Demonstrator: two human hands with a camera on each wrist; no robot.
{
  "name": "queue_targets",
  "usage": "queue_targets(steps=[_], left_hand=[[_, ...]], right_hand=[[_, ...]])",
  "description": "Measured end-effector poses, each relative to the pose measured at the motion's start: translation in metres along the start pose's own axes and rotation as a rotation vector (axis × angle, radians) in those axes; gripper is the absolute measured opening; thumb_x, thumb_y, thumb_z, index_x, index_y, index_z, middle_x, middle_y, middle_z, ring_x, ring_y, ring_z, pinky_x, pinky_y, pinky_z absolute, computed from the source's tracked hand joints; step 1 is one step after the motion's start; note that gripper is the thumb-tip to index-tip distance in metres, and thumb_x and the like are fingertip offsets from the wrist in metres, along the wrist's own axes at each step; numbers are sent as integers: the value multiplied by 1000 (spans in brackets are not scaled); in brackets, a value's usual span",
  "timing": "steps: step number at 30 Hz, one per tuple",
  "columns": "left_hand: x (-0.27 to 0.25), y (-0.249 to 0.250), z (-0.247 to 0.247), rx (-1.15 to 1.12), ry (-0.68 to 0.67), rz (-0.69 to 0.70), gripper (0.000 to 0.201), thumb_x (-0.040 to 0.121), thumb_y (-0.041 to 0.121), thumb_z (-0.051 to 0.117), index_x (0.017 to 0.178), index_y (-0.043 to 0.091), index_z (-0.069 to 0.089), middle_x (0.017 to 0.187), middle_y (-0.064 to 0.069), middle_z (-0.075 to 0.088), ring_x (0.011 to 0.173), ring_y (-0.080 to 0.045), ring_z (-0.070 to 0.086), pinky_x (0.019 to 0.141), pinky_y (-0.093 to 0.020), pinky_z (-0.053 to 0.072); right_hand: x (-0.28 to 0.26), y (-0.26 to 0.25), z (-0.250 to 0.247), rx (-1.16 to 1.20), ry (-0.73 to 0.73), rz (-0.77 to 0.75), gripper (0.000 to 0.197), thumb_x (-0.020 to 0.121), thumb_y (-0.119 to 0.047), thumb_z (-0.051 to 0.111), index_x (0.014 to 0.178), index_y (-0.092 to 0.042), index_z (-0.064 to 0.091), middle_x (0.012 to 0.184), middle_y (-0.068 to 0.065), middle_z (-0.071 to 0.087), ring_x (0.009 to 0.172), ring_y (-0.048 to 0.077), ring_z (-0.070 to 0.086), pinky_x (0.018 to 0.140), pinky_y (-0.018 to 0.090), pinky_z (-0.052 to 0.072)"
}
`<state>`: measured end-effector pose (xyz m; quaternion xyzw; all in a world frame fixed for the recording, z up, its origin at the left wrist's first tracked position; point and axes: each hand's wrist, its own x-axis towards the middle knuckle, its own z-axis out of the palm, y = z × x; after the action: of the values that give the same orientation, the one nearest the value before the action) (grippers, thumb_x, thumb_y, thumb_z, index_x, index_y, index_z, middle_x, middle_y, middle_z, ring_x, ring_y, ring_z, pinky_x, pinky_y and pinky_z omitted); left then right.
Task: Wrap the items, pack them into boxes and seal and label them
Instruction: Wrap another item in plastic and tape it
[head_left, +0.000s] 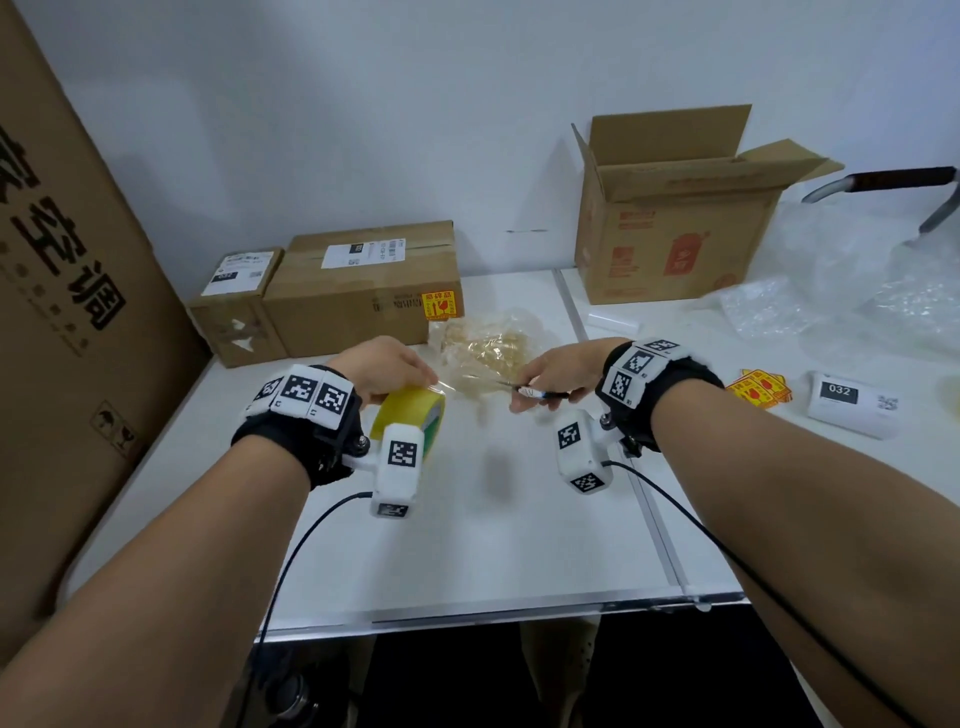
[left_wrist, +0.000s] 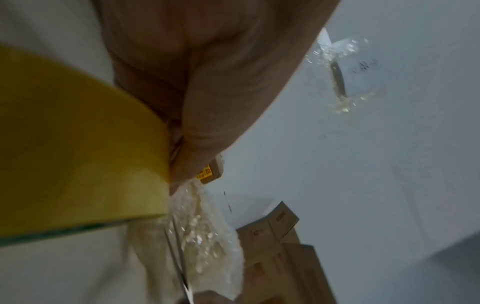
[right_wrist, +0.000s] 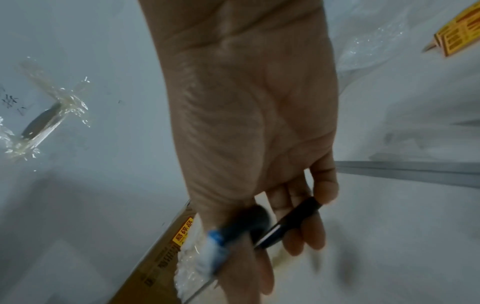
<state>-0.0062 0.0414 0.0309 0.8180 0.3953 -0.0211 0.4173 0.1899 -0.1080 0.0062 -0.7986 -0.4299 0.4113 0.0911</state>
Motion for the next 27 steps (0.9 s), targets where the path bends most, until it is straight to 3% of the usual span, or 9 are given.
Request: queue_targets(steps=[6,9,13,15,17,19,21,24,27], left_hand=[[21,-23,-8,578,374,103,36,95,2,44,115,22,66,128,-11,60,115,-34,55,96,-42,47],[27,-32,-2,690,323,28,49,94,-5,39,131,23,56,133,-15,53,118,-35,53,88,-39,45],[37,-41,3,788,170,10,43,94,-3,49,133,13,55,153,-12,35,135,-30,43,106,-36,39],[36,-39,4,844,232,6,35,95,6,48,128,12,59,137,-12,50,123,-31,51,100,-40,45],[33,-26,6,891,438,152,31,93,7,45,118,12,64,119,-10,61,109,-29,53,91,-41,47],[34,-9,14,769,532,464,34,96,7,43,122,16,62,126,-7,60,115,-26,50,97,-40,43],[38,9,26,659,363,654,43,100,9,41,139,26,50,149,-1,45,137,-23,39,114,-42,33],[52,17,41,673,98,603,57,102,8,37,152,35,29,163,3,18,148,-21,21,121,-42,21],[66,8,43,594,92,552,63,101,7,36,152,41,23,163,7,13,149,-19,18,121,-46,21]], right_hand=[[-1,8,12,-199,97,-73,32,82,-19,75,110,-21,60,109,1,63,90,16,60,80,26,47],[2,10,19,-195,172,-121,28,83,-5,68,103,-21,58,106,3,60,82,14,58,64,22,46],[3,10,21,-248,200,-112,35,80,-5,68,108,-23,58,110,2,59,96,21,57,77,29,48],[3,10,21,-270,214,-116,37,80,-6,69,112,-22,59,113,2,58,102,24,57,82,31,47],[4,11,22,-290,222,-110,40,80,-6,68,115,-22,58,116,3,58,104,25,57,86,34,49],[3,11,23,-315,231,-115,40,81,-6,65,117,-21,58,117,4,58,105,26,57,88,36,49],[2,10,24,-350,236,-130,38,82,-6,63,117,-20,59,116,5,57,104,26,57,87,37,49],[-6,12,22,-399,206,-107,37,82,-8,62,114,-23,58,110,1,55,97,24,55,88,39,49],[-28,20,11,-538,26,-7,36,84,-14,61,117,-29,58,107,-7,52,97,20,52,87,36,48]])
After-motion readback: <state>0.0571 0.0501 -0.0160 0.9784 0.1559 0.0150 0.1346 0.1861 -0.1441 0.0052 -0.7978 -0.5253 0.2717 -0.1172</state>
